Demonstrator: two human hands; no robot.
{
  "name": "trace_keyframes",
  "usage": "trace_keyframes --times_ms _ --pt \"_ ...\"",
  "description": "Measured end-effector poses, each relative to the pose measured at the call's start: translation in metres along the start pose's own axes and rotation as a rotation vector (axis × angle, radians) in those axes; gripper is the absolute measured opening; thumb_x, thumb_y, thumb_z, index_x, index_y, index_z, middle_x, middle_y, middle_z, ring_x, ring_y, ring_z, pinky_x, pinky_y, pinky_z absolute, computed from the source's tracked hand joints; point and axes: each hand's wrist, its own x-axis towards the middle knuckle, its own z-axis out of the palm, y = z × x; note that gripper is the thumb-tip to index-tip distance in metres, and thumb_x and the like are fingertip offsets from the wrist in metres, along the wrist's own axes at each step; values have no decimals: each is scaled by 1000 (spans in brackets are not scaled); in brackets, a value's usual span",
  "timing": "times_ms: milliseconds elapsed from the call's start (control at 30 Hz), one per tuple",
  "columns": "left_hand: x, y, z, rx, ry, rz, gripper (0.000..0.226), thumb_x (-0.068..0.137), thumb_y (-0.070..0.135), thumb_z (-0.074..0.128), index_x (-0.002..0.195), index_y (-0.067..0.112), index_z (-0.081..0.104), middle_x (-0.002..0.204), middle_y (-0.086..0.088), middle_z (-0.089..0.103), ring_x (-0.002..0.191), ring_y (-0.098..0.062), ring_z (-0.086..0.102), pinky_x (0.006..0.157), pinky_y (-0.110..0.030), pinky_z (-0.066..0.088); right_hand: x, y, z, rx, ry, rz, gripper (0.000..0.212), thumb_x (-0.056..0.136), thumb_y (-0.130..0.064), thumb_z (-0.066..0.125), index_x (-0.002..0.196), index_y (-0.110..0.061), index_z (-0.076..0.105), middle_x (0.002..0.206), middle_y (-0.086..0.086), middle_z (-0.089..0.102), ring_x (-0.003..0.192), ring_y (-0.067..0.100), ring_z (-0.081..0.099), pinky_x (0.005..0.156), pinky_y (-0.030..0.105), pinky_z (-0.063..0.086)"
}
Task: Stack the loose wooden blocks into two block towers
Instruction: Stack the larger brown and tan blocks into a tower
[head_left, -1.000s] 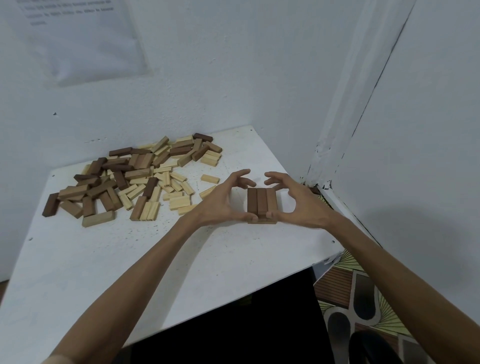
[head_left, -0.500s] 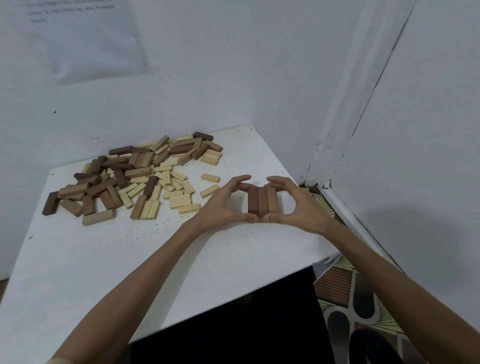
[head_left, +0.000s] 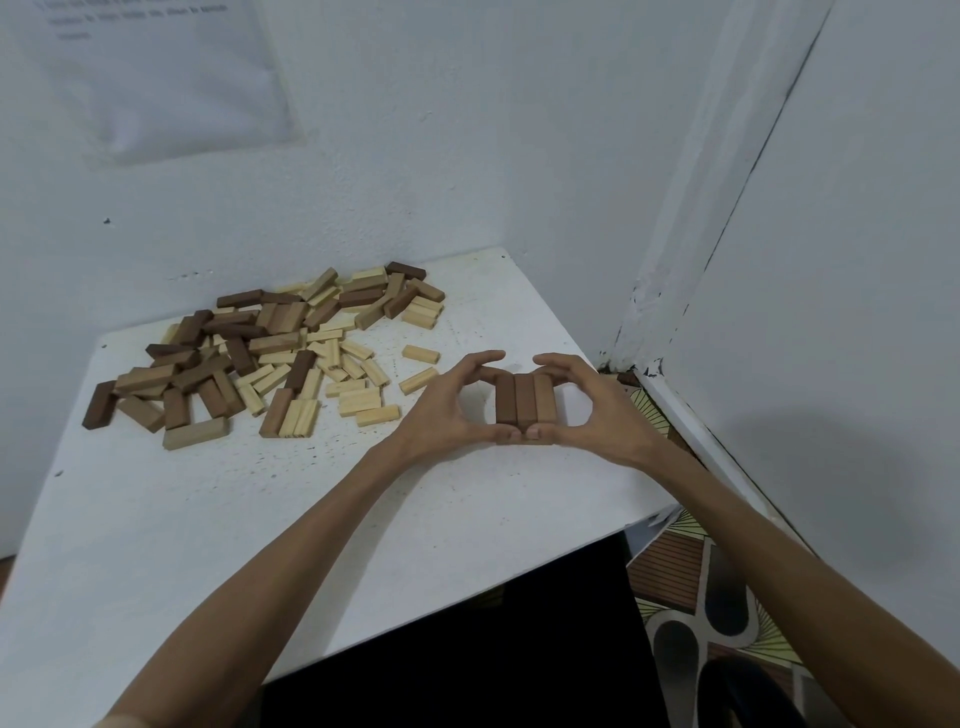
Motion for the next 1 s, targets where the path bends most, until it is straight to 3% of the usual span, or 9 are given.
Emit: trace_keyframes --times_ms 200,467,633,733,833,1000 --pt "1 -1 -1 16 -2 19 98 66 36 97 148 27 45 127 17 69 124 -2 60 113 -49 43 -1 0 1 -1 10 -2 85 73 -39 93 145 -35 49 130 -15 65 128 3 57 106 25 42" --pt "1 0 0 2 -15 5 101 65 40 97 149 30 43 127 19 68 126 -2 59 113 -47 42 0 1 1 9 -16 17 91 73 -43 92 149 -40 41 132 -15 63 129 4 56 108 29 42" --pt "-2 -3 4 25 -34 -19 113 62 44 99 154 27 35 132 17 65 127 2 55 111 -38 42 -4 4 2 14 -50 48 102 72 -47 92 154 -40 32 141 -17 57 132 1 53 107 24 39" --pt "-3 -4 1 36 -55 -25 114 63 43 98 155 26 33 135 17 63 128 6 53 109 -29 41 -4 0 0 23 -30 65 89 78 -60 83 151 -39 37 143 -20 55 130 1 54 103 24 41" --pt "-6 -5 -7 50 -67 -30 105 67 44 95 152 25 38 134 21 61 127 8 51 105 -19 40 1 -6 -3 48 8 69 63 90 -63 68 144 -34 51 140 -23 58 129 1 56 108 33 43" --pt "-12 -10 -30 128 -34 -8 73 81 55 81 142 27 54 132 24 62 125 4 55 107 -29 45 20 -24 -4 15 43 63 49 95 -58 64 137 -34 60 133 -24 63 126 -4 57 104 28 46"
